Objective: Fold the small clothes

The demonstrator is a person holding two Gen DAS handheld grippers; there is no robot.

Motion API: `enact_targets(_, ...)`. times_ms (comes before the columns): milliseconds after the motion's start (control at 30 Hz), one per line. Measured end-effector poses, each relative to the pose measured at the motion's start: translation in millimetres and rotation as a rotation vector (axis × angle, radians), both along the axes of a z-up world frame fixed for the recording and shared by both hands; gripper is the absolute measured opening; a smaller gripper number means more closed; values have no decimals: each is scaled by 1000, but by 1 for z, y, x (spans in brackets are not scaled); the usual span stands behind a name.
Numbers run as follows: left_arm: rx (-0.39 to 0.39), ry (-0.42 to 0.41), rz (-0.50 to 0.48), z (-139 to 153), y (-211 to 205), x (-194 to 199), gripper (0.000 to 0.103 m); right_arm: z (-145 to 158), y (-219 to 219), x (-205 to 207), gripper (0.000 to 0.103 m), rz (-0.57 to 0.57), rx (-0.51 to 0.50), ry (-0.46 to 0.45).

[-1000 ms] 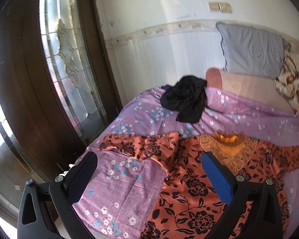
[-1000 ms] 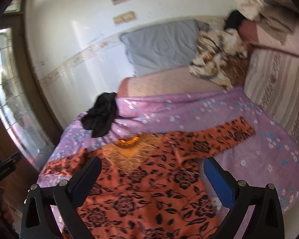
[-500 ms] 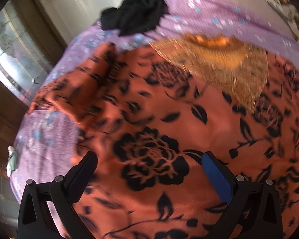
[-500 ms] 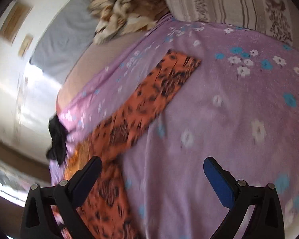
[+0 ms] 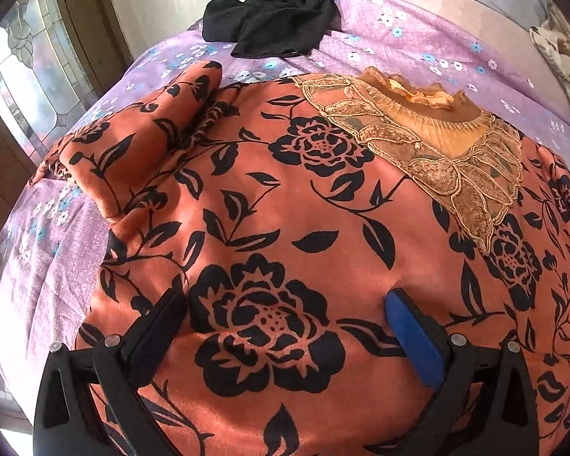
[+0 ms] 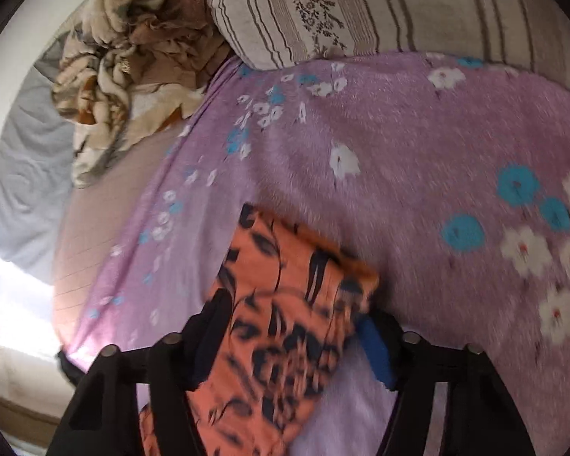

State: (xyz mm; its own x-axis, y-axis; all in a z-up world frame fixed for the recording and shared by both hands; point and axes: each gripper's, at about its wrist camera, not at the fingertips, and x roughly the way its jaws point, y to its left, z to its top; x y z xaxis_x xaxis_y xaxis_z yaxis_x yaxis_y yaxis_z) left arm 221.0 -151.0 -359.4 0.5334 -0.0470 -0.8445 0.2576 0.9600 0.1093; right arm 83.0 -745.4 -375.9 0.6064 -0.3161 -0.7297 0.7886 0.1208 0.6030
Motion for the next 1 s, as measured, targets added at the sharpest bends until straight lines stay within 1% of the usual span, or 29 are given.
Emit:
enact_targets(33,-1,4,0,0,0,-1,103,0,-4,6,35,-7,-28,29)
enact_targets(67,-3,13,-1,-1,1,0,103,-1,-7,10,17,-14,-47,67)
enact_targets(100,-2,30,-5,-1,1,2,103,-4,-10,11,12,-23,-50,72)
enact_targets(133,2,53,-13,0,0,5,103,-5,-11,10,8,-33,-47,51)
enact_targets(200,6,86,-29,2,0,17,103,-2,-7,5,7,-50,-32,-31)
enact_targets(233,3,91,-32,5,1,22,103,5,0,3,7,-51,-40,-69)
enact_targets(300,6,72,-20,11,4,25,103,22,16,7,6,-19,-69,-117)
enact_targets(433,-3,3,9,30,16,32,103,78,67,31,6,124,-122,-235)
enact_targets(467,-2,-25,35,37,25,36,103,93,83,40,6,167,-132,-266)
enact_targets(533,-10,-49,77,45,39,42,103,120,118,59,6,248,-140,-323)
enact_targets(567,-20,-60,115,50,51,48,103,133,139,73,6,298,-140,-355)
enact_targets(667,-36,-77,199,57,81,60,103,158,199,113,6,427,-138,-410)
enact_targets(767,-35,-116,298,65,117,72,103,166,259,155,6,523,-121,-442)
enact_targets(800,-31,-126,321,66,123,66,103,165,282,170,6,556,-110,-448)
enact_targets(833,-27,-137,360,68,137,70,103,162,304,185,6,583,-96,-450)
enact_targets(900,-32,-140,417,68,157,76,103,149,343,206,6,622,-53,-457)
enact_targets(967,-43,-127,466,68,176,79,103,131,379,226,10,668,2,-449)
enact_targets(1000,-48,-118,491,67,184,83,103,120,399,237,10,694,37,-440)
